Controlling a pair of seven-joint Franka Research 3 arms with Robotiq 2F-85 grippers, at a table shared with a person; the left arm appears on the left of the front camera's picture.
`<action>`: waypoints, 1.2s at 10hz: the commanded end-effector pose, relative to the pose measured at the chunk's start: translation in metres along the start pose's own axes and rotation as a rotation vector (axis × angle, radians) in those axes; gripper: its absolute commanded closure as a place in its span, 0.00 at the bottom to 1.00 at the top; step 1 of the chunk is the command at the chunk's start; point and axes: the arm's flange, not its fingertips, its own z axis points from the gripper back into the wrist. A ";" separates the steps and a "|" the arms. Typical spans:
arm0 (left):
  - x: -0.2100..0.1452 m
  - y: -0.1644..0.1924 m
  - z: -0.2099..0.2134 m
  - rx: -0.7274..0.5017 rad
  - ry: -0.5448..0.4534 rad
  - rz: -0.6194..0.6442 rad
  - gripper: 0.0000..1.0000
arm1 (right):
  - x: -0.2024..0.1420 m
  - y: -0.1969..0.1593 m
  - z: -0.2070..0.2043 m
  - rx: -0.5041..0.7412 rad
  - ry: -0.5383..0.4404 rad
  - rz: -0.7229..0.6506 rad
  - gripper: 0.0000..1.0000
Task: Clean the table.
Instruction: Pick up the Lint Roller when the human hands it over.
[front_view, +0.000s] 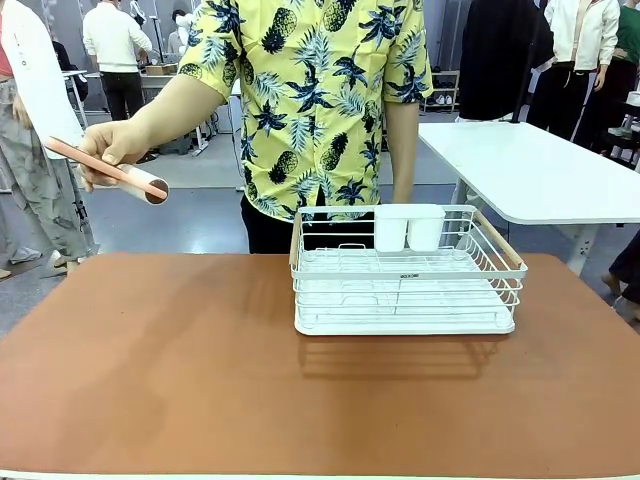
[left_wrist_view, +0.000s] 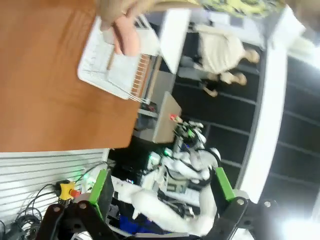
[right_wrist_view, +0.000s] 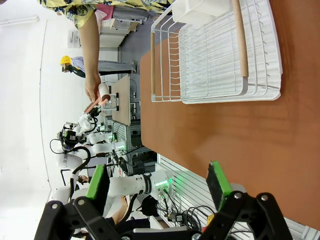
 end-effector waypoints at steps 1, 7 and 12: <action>0.007 -0.009 -0.034 0.098 -0.064 0.096 0.00 | -0.001 0.002 0.001 0.006 0.006 0.011 0.00; 0.013 -0.012 -0.049 0.129 -0.105 0.117 0.00 | -0.001 0.002 0.001 0.006 0.006 0.011 0.00; 0.019 -0.036 -0.076 0.272 -0.216 0.141 0.00 | -0.001 0.002 0.001 0.006 0.006 0.011 0.00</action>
